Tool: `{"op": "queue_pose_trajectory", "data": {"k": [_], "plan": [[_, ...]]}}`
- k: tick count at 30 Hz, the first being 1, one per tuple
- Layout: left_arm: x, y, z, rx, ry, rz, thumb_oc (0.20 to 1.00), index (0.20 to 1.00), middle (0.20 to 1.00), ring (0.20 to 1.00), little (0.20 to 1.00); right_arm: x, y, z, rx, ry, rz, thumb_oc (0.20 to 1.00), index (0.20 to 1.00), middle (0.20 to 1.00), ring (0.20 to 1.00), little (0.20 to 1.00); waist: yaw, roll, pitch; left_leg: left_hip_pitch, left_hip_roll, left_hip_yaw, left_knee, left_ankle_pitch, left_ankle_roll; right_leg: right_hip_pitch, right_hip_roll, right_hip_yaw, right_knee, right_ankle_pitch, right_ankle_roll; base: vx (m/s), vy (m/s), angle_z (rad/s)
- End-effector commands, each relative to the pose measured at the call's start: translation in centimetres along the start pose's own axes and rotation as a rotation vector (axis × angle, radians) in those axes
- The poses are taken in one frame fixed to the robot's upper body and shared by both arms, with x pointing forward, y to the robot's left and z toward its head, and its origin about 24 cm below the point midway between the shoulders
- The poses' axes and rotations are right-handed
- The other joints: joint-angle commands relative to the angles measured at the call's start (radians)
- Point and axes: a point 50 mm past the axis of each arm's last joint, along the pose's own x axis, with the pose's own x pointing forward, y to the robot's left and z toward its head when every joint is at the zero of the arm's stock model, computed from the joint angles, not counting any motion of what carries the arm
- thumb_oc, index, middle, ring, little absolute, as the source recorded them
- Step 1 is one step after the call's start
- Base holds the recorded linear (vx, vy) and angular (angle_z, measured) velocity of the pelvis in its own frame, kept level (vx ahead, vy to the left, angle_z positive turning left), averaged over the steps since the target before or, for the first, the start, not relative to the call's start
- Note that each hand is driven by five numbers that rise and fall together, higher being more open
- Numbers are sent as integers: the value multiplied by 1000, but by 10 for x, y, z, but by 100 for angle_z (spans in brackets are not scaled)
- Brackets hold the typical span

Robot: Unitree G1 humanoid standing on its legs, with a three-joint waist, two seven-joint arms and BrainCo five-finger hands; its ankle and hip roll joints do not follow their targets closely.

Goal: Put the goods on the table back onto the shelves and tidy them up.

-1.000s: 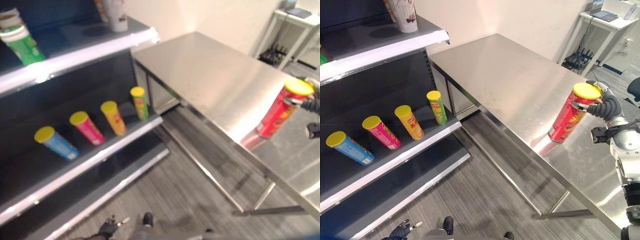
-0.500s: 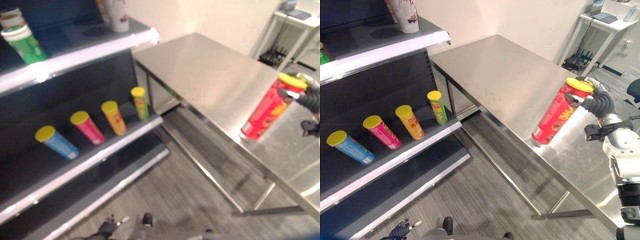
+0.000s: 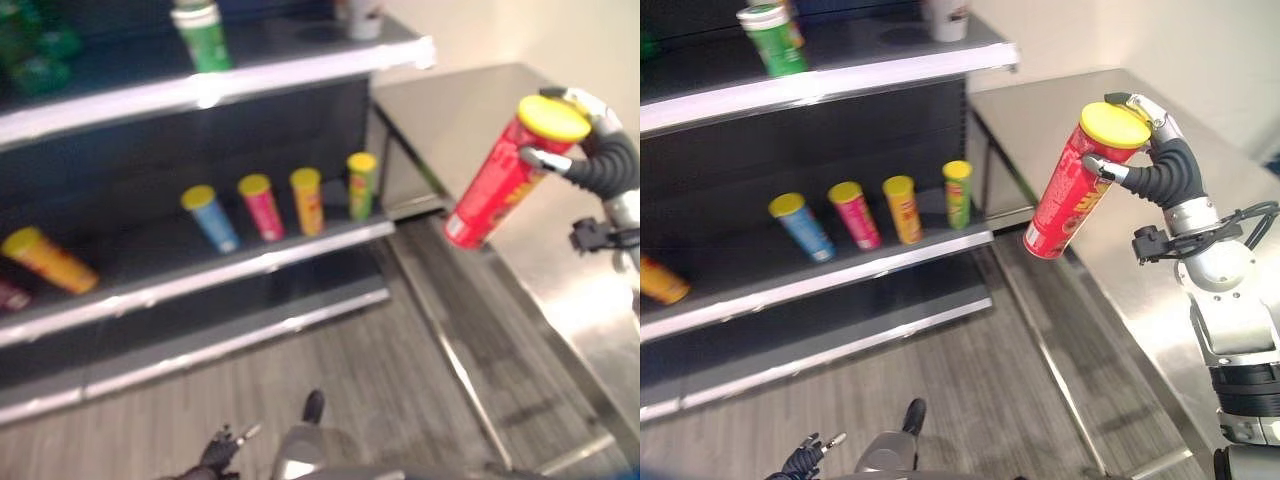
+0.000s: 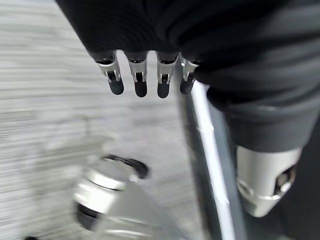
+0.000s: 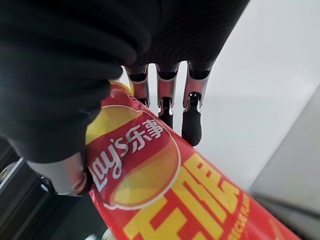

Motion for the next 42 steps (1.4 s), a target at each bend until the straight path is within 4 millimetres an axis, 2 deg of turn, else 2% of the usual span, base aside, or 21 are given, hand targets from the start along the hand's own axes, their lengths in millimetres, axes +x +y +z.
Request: {"op": "queue_pose_trajectory", "data": {"k": [1,4,6,8,10,12,14,16,17,20,22,23,29,34,35,36,37,39,40,41,42], "plan": [[6,13,29,-37,-95,59,1000,1000,1000,1000,1000,5,-17,35,-69,-185,-93,200,200,200,200,200,-61,-33,-38,107,171,37,29,-17,-83,-16,-22,29,10,-55,21,-90,336,24],[5,15,26,-45,-93,73,1000,1000,1000,1000,1000,-2,-19,32,-66,-169,-115,200,200,200,200,200,-94,-9,-56,154,237,18,54,36,-115,-37,-71,28,29,-23,44,-58,375,58],[5,15,26,-21,-92,73,1000,1000,1000,1000,1000,-8,-21,30,-67,-154,-139,200,200,200,200,200,-111,6,-73,182,235,-17,33,12,-133,-49,-105,31,32,15,77,-29,526,25],[6,13,30,59,-95,45,1000,1000,1000,1000,1000,-15,-24,29,-58,-143,-181,200,200,200,200,200,-127,7,-83,187,170,8,5,-101,-105,-69,-187,37,29,93,122,-72,650,29],[6,23,43,131,-127,57,1000,1000,1000,1000,1000,-19,-23,24,-87,-109,-194,200,200,200,200,200,-130,-14,-80,189,70,17,-19,-160,-45,-111,-254,75,43,170,136,-125,576,24],[6,28,47,141,-138,72,1000,1000,1000,1000,1000,-18,-22,25,-86,-115,-195,200,200,200,200,200,-134,-19,-72,186,47,19,-22,-165,-26,-138,-266,113,67,186,136,-136,365,10],[7,36,60,121,-173,103,1000,1000,1000,1000,1000,-19,-22,27,-82,-124,-201,200,200,200,200,200,-151,-22,-48,163,-9,21,-24,-136,23,-189,-220,226,175,123,107,-200,349,-9],[6,37,63,115,-184,108,1000,1000,1000,1000,1000,-19,-22,29,-84,-133,-205,200,200,200,200,200,-149,-20,-39,156,-19,19,-24,-128,36,-196,-188,248,225,74,90,-137,181,-18],[7,38,69,120,-202,106,1000,1000,1000,1000,1000,-20,-23,34,-80,-155,-200,200,200,200,200,200,-159,-17,-31,132,-45,-3,-24,-103,57,-196,-86,308,298,-33,55,-191,231,-11],[7,31,73,108,-220,84,1000,1000,1000,1000,1000,-19,-22,39,-91,-181,-177,200,200,200,200,200,-162,-28,-31,119,-78,-24,-20,-87,69,-213,68,400,337,-135,13,-106,93,25],[7,30,71,96,-219,76,1000,1000,1000,1000,1000,-18,-20,42,-87,-193,-158,200,200,200,200,200,-156,-35,-33,125,-89,-23,-22,-88,67,-196,91,402,298,-147,-14,-9,-35,0],[6,28,64,73,-208,72,1000,1000,1000,1000,1000,-16,-18,44,-44,-214,-146,200,200,200,200,200,-153,-52,-42,122,-107,-40,-24,-89,59,-144,125,418,178,-138,-24,1,-63,-1],[5,19,59,65,-207,42,1000,1000,1000,1000,1000,-14,-13,49,-22,-243,-85,200,200,200,200,200,-145,-70,-35,77,-123,-62,48,-93,44,-87,141,426,48,-86,-25,-46,-35,21],[5,16,55,52,-196,32,1000,1000,1000,1000,1000,-10,0,49,-53,-228,24,200,200,200,200,200,-148,-66,-20,35,-34,-17,115,-102,15,-75,95,371,22,-64,-12,-114,163,44],[5,18,56,48,-199,41,1000,1000,1000,1000,1000,-9,4,49,-49,-226,61,200,200,200,200,200,-155,-69,-16,44,38,-16,110,-81,10,-93,64,360,31,-61,-5,-65,147,14],[5,18,56,47,-198,41,1000,1000,1000,1000,1000,-9,4,49,-49,-226,62,200,200,200,200,200,-157,-67,-16,45,41,-17,108,-81,8,-93,66,360,33,-63,-6,-108,363,21],[5,18,58,41,-207,49,1000,1000,1000,1000,1000,-11,6,48,-42,-221,76,200,200,200,200,200,-172,-62,-20,56,139,-7,95,-34,-1,-110,30,344,36,-63,10,-38,328,30],[5,17,56,56,-202,48,1000,1000,1000,1000,1000,-15,6,43,-36,-191,70,200,200,200,200,200,-196,-42,-37,75,226,23,76,30,-25,-106,0,322,37,-65,25,2,352,25],[5,17,56,56,-202,47,1000,1000,1000,1000,1000,-15,6,43,-36,-191,70,200,200,200,200,200,-196,-41,-36,76,227,22,75,31,-25,-105,1,321,37,-65,25,59,437,35],[5,18,59,81,-209,49,1000,1000,1000,1000,1000,-19,10,36,-20,-161,72,200,200,200,200,200,-200,-18,-49,90,269,12,80,83,-71,-101,-33,314,32,-51,46,97,456,44],[4,18,59,89,-210,43,1000,1000,1000,1000,1000,-23,12,34,-14,-145,81,200,200,200,200,200,-205,-5,-59,106,263,-6,67,57,-81,-86,-43,306,26,-43,59,148,607,42]]}}
